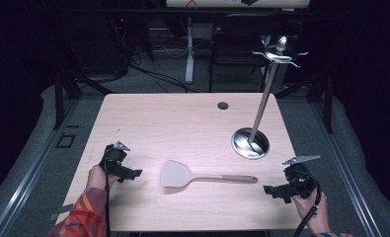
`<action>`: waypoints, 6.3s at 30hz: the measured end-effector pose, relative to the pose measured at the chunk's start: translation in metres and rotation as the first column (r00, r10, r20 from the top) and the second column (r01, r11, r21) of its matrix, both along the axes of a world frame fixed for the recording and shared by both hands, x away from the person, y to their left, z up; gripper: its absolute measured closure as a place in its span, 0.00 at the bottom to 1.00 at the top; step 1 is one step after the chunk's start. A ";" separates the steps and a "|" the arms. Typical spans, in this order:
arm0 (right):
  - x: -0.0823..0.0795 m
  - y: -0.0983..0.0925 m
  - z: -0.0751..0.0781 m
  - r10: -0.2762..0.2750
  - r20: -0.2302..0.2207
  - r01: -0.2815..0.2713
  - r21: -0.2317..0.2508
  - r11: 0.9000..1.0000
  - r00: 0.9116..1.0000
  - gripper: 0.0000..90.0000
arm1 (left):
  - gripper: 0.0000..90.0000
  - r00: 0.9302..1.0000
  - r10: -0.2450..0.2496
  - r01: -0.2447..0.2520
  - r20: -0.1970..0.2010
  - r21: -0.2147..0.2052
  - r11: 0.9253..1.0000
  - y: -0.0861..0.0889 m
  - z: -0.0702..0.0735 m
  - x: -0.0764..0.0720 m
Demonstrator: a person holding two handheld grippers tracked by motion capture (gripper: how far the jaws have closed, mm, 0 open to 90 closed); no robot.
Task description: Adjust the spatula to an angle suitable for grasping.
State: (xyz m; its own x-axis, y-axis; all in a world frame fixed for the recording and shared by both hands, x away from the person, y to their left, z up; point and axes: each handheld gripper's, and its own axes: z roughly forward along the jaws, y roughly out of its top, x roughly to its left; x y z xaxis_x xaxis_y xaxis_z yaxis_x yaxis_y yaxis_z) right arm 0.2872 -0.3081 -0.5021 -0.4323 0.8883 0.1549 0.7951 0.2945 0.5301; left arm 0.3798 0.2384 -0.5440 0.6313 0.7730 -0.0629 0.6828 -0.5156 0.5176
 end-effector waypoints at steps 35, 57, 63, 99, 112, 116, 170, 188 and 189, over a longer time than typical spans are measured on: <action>0.007 0.008 -0.009 0.067 -0.074 -0.071 -0.048 0.996 0.995 0.00 | 0.00 0.951 -0.308 0.307 0.020 0.010 0.952 -0.107 0.036 -0.008; 0.009 0.008 -0.013 0.092 -0.086 -0.097 -0.047 0.994 0.992 0.00 | 0.30 0.863 -0.500 0.504 -0.064 0.050 0.862 -0.184 0.023 0.001; 0.009 0.007 -0.013 0.094 -0.093 -0.100 -0.057 0.993 0.991 0.00 | 0.47 0.854 -0.512 0.519 -0.092 0.071 0.852 -0.201 0.012 0.001; 0.009 0.011 -0.013 0.084 -0.097 -0.093 -0.092 0.991 0.992 0.00 | 0.84 0.881 -0.470 0.473 -0.057 0.159 0.867 -0.234 -0.007 -0.012; 0.009 0.011 -0.015 0.095 -0.110 -0.106 -0.099 0.989 0.989 0.00 | 0.86 0.874 -0.483 0.485 -0.046 0.114 0.867 -0.236 0.004 -0.020; 0.009 0.011 -0.015 0.098 -0.115 -0.110 -0.103 0.989 0.988 0.00 | 0.86 0.878 -0.478 0.479 -0.030 0.098 0.872 -0.232 0.009 -0.019; 0.009 0.014 -0.017 0.100 -0.149 -0.116 -0.107 0.987 0.984 0.00 | 0.90 0.967 -0.161 0.194 -0.198 0.159 0.968 -0.107 0.020 0.005; 0.009 0.014 -0.018 0.114 -0.152 -0.132 -0.112 0.985 0.982 0.00 | 0.94 0.942 -0.196 0.223 -0.272 0.070 0.972 -0.096 0.014 -0.006; 0.009 0.015 -0.019 0.114 -0.150 -0.130 -0.102 0.986 0.982 0.00 | 0.94 0.941 -0.197 0.222 -0.275 0.063 0.973 -0.096 0.014 -0.007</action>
